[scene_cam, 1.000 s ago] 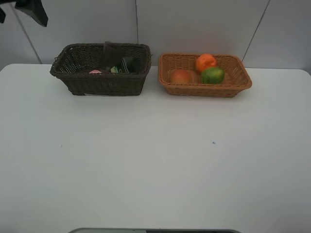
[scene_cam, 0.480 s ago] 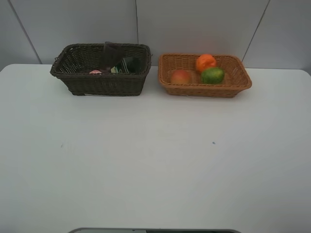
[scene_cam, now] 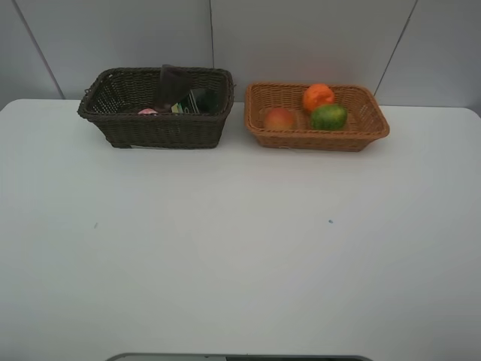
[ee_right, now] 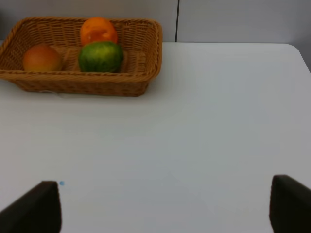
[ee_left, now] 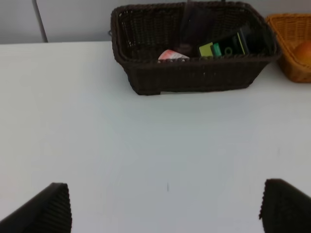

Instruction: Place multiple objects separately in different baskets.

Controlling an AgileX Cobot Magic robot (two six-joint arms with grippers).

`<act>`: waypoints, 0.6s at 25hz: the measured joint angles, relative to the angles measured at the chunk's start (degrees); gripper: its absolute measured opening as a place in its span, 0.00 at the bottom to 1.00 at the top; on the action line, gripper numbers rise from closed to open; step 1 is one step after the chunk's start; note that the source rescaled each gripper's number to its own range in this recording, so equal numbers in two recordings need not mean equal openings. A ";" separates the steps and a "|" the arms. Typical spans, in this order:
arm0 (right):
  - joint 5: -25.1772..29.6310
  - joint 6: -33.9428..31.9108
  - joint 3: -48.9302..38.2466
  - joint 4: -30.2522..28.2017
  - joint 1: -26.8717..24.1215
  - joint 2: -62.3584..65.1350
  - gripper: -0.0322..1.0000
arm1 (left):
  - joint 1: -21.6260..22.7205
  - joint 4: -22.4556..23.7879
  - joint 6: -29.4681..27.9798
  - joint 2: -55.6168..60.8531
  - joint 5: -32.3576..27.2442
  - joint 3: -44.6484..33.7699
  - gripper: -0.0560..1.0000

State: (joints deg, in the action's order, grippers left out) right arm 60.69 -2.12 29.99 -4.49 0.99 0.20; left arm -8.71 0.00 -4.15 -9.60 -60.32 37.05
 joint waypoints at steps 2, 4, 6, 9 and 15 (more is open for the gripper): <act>0.00 0.00 0.00 0.00 0.00 0.00 0.85 | 0.00 0.00 0.25 1.05 0.00 -2.41 1.00; 0.00 0.00 0.00 0.00 0.00 0.00 0.85 | 0.00 0.00 0.40 1.62 0.00 -4.89 1.00; 0.00 0.00 0.00 0.00 0.00 0.00 0.85 | 0.00 0.00 0.84 2.29 -0.08 -7.33 1.00; 0.00 0.00 0.00 0.00 0.00 0.00 0.85 | 0.00 -0.37 2.18 3.71 -0.24 -8.13 1.00; 0.00 0.00 0.00 0.00 0.00 0.00 0.85 | 0.00 -0.65 3.08 9.45 -0.24 -8.18 1.00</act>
State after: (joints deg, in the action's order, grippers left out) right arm 60.69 -2.12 29.99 -4.49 0.99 0.20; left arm -8.71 -0.65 -1.07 -0.15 -60.56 28.87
